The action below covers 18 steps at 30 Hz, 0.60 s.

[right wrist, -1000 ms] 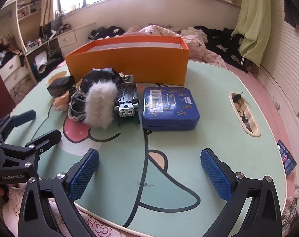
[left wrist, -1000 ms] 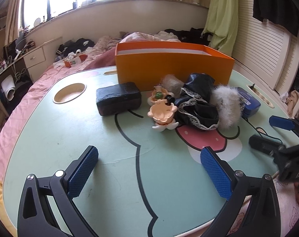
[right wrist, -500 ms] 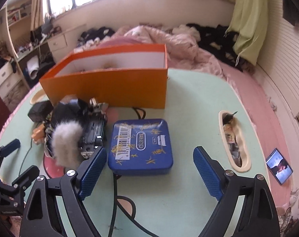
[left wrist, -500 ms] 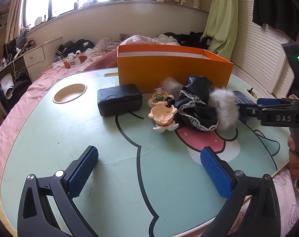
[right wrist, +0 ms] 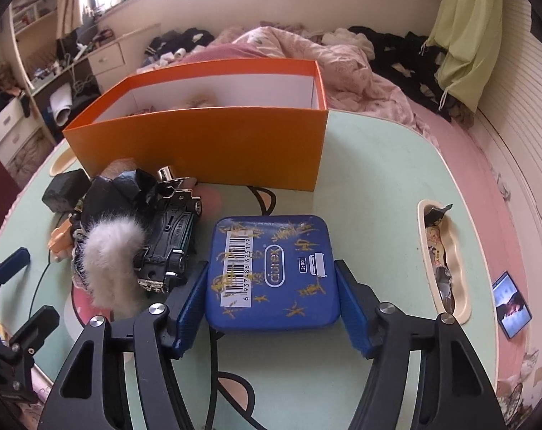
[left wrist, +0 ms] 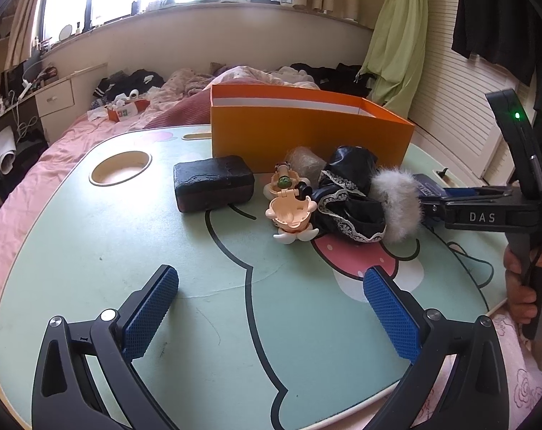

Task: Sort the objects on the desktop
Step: 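Grasp the blue tin on the table with the right gripper, then grasp the black pouch with the left gripper while right gripper lifts the blue tin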

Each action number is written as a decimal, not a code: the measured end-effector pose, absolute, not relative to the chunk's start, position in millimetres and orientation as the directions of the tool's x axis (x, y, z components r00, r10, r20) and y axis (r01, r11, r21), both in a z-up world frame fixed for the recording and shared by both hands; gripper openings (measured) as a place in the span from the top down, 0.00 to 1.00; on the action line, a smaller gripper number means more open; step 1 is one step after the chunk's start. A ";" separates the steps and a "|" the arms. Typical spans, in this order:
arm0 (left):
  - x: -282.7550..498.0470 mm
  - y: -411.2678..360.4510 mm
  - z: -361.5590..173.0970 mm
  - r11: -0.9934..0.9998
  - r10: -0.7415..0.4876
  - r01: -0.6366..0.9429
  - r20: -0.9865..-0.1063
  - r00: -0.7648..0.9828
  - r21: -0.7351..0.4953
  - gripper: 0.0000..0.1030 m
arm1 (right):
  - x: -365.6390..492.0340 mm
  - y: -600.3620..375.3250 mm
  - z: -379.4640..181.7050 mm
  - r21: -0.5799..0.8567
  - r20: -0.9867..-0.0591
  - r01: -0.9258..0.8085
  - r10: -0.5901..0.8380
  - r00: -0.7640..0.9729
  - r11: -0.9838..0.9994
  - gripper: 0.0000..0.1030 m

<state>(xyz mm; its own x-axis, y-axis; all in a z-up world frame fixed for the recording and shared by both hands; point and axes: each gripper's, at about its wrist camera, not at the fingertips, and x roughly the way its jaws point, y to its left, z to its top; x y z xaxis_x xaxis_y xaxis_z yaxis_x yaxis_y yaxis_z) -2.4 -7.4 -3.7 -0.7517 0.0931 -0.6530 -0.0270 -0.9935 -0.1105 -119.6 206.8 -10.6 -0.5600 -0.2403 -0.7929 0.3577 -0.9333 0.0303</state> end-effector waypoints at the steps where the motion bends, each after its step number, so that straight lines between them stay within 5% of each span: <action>1: -2.3 -9.8 -2.7 -0.992 0.105 -0.034 -0.650 -0.752 -0.122 0.00 | -118.5 210.6 -9.3 0.047 -0.784 0.348 -0.250 -0.568 -0.936 0.35; 8: -8.8 -31.2 22.8 -0.998 0.032 0.004 -0.606 -0.795 -0.059 0.00 | -101.2 243.7 6.6 0.163 -0.679 0.287 -0.319 -0.662 -0.944 0.35; 13: -51.3 -48.0 28.0 -0.997 0.014 0.036 -0.667 -0.745 -0.061 0.00 | -97.7 251.7 11.6 0.198 -0.662 0.281 -0.339 -0.669 -0.939 0.35; 18: -99.8 -49.1 14.6 -0.985 0.127 0.011 -0.775 -0.619 -0.170 0.07 | -93.2 247.4 15.2 0.200 -0.655 0.292 -0.349 -0.670 -0.935 0.35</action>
<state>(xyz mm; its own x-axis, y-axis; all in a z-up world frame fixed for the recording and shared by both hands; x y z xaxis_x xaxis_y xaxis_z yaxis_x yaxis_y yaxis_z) -99.8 -49.1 14.6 -0.6189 0.1272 -0.7751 0.0109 -0.9853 -0.1704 -93.2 247.4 15.2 -0.6700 -0.3493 -0.6551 0.2920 -0.9353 0.2001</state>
